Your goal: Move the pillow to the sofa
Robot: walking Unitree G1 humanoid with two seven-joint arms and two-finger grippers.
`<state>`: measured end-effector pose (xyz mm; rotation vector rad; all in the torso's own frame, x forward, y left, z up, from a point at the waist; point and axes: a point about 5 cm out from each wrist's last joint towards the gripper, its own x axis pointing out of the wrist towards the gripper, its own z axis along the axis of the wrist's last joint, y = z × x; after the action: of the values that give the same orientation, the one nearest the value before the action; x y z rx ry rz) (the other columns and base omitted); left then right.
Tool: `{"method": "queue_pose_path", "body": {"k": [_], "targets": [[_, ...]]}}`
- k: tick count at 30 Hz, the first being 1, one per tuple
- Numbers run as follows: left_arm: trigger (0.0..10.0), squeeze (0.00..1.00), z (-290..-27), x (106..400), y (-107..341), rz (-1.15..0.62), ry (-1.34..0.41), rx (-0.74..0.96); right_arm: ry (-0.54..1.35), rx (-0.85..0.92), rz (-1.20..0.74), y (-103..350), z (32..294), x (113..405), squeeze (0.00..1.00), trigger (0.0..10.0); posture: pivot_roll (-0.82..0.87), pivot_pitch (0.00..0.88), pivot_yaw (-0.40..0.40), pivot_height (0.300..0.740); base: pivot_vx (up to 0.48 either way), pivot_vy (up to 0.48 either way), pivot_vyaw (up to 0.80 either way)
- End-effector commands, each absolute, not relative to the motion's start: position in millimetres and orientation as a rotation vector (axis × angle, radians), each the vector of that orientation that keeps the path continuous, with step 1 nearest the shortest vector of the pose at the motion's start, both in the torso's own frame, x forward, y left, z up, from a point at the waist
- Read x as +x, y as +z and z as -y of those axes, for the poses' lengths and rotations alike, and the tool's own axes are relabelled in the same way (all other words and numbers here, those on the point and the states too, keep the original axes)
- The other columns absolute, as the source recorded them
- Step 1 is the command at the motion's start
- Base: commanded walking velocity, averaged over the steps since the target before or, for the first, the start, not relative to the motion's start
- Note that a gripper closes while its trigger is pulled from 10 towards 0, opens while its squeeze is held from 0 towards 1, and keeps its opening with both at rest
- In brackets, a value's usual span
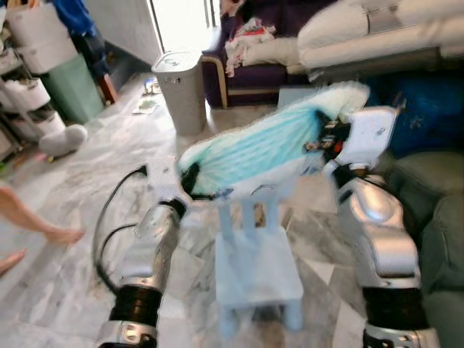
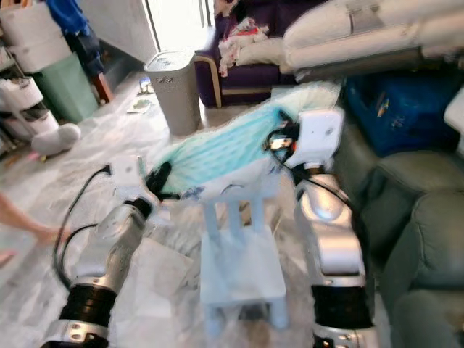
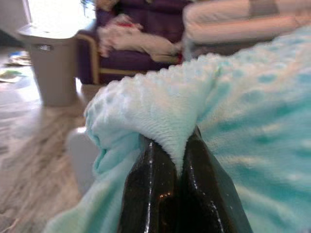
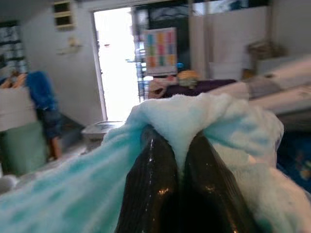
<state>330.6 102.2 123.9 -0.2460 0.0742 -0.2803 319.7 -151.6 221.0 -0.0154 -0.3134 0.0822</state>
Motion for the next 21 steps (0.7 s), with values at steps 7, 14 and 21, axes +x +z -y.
{"method": "queue_pose_path", "body": {"k": [7,14,21], "targets": [[10.0,0.0,-112.3,331.6,125.9,-0.074,-0.263,-0.264,0.113,-0.012,0.325,225.3,143.5,318.6,0.0,10.0,-0.24,0.003,0.129,0.74,0.0,0.48,0.0],[10.0,0.0,-106.2,330.8,126.8,-0.085,-0.295,-0.268,0.112,-0.023,0.311,222.8,143.2,318.6,0.0,10.0,-0.23,0.007,0.131,0.74,0.0,0.069,0.0],[10.0,0.0,-106.0,332.6,127.8,-0.097,-0.296,-0.311,0.11,-0.029,0.299,220.7,143.5,319.0,0.0,10.0,-0.24,0.003,0.131,0.74,0.0,0.0,0.0]]}}
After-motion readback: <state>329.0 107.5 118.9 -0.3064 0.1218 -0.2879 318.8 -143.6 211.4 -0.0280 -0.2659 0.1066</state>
